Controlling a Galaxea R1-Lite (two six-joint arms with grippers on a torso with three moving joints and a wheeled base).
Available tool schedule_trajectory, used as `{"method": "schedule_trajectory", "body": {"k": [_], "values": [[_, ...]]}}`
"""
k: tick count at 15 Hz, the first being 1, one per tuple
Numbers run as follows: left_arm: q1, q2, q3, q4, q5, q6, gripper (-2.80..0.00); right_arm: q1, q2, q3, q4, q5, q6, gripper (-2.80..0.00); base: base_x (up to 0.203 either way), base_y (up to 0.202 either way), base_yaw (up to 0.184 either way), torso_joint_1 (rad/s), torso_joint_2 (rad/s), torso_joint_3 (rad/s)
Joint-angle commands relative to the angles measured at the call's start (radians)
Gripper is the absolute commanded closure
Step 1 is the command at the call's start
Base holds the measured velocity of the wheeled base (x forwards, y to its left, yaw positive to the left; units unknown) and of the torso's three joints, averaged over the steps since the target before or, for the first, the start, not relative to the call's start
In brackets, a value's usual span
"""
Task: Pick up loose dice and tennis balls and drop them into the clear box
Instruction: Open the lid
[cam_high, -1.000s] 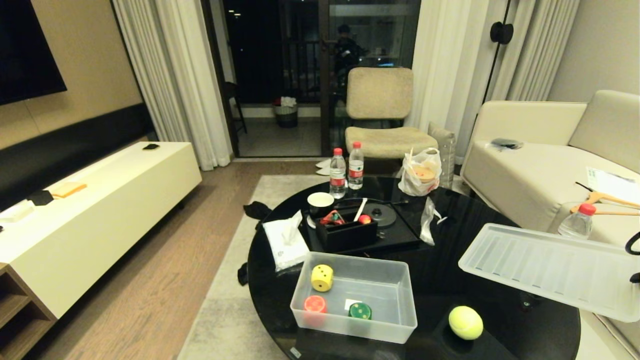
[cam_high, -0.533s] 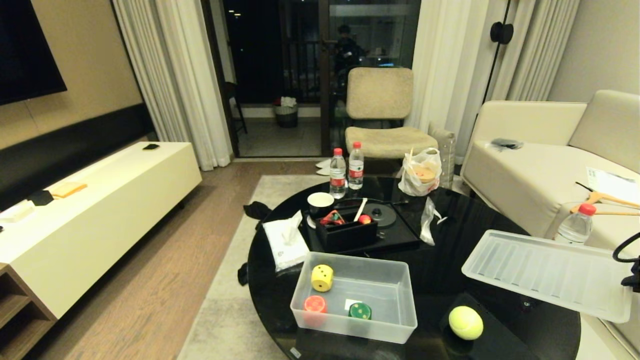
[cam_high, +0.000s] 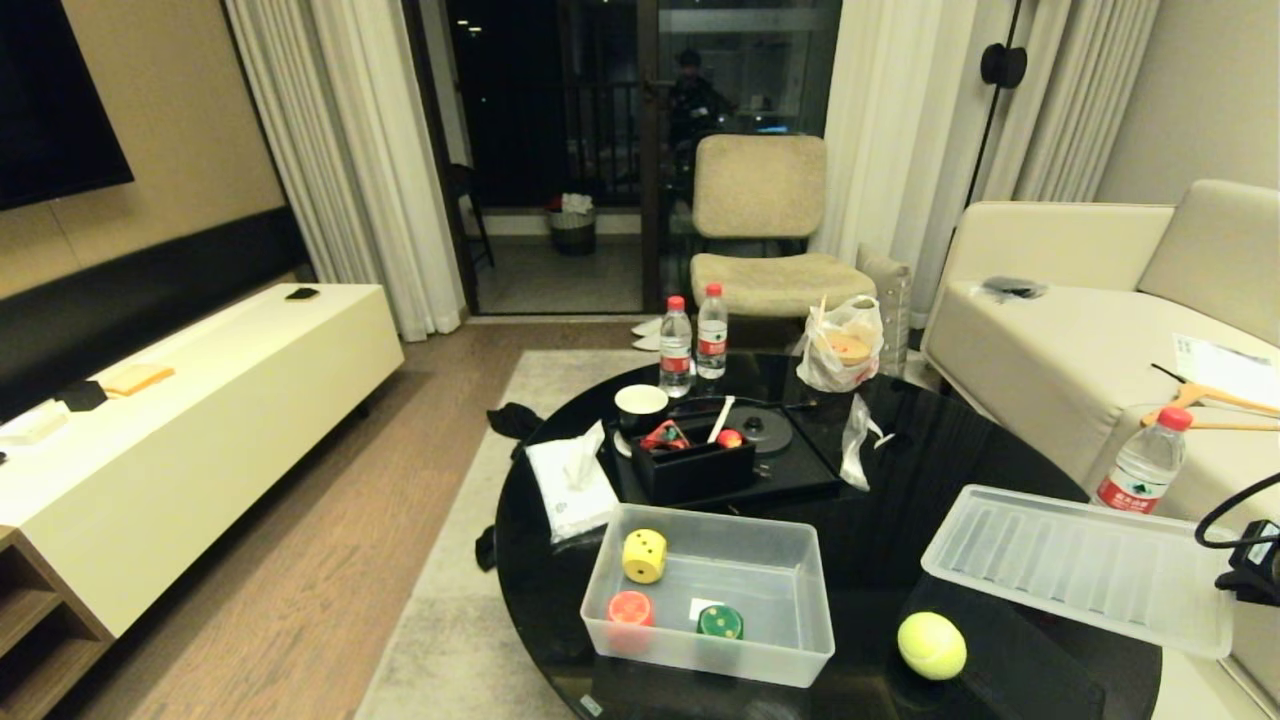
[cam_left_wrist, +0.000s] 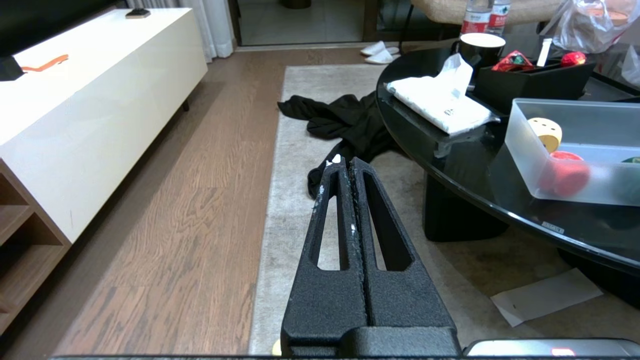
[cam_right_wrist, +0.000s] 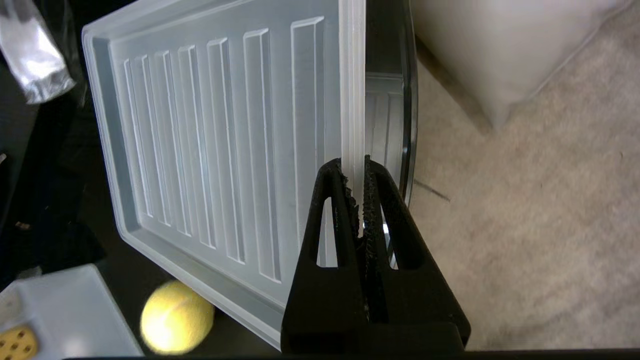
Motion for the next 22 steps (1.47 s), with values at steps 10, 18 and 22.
{"method": "schedule_trajectory", "body": {"k": [10,18,22], "values": [[0.001,0.001,0.0,0.003,0.0,0.001,0.0,0.058,0.251,-0.024,-0.12,-0.059,-0.003,0.0,0.0,0.0,0.0,0.0,0.0,0.0],[-0.001,0.001,0.0,0.004,0.0,0.001,0.0,0.102,0.335,-0.048,-0.12,-0.109,-0.083,0.0,0.0,0.0,0.0,0.0,0.0,0.0],[-0.001,0.001,0.0,0.004,0.0,0.001,0.0,0.106,0.349,-0.05,-0.12,-0.131,-0.088,0.0,0.0,0.0,0.0,0.0,0.0,0.0]]}}
